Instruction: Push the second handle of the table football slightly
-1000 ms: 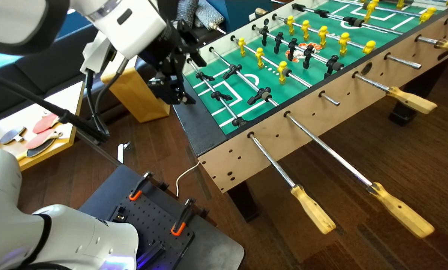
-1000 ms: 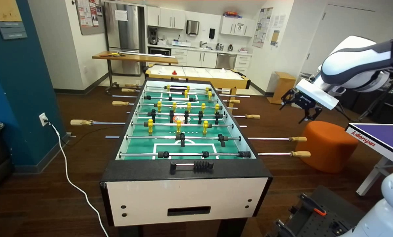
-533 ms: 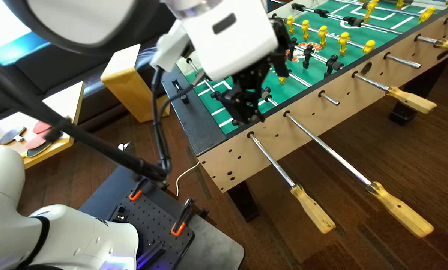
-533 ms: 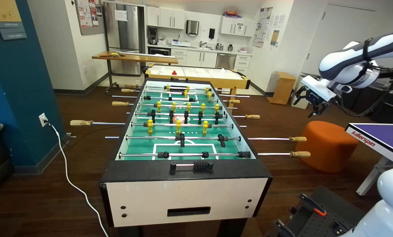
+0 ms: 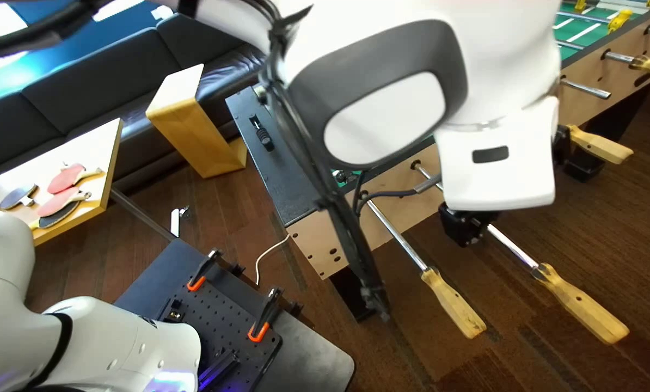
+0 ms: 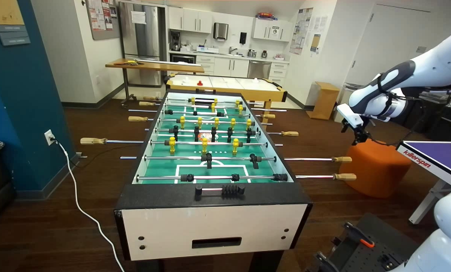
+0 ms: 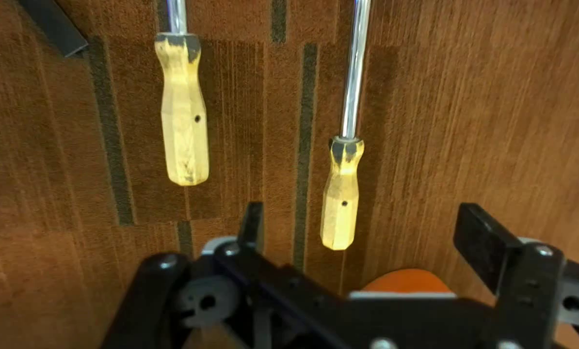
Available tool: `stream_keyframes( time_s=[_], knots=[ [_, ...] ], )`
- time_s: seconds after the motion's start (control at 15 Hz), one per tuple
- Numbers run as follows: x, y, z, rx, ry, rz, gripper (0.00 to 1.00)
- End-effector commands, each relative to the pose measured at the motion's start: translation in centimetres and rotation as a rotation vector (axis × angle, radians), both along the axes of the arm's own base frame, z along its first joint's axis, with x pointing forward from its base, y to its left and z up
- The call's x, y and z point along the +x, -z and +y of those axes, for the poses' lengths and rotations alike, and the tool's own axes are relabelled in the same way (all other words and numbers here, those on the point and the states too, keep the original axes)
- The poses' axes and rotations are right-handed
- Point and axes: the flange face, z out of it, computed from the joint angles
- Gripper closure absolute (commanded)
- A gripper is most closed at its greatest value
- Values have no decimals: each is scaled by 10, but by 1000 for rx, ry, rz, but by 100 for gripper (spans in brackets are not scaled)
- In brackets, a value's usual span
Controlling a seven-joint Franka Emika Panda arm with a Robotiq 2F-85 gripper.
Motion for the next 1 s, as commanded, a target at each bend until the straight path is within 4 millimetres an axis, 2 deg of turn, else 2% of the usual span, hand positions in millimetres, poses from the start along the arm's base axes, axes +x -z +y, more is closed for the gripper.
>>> stream_keyframes(
  time_s=[0.0, 0.07, 0.27, 0.53, 0.93],
  knots=[
    [15, 35, -32, -26, 132, 61, 0],
    [3, 23, -19, 0, 76, 33, 0],
    [9, 44, -31, -7, 113, 68, 0],
    [12, 42, -32, -14, 111, 66, 0],
    [22, 62, -63, 43, 104, 119, 0]
  ],
)
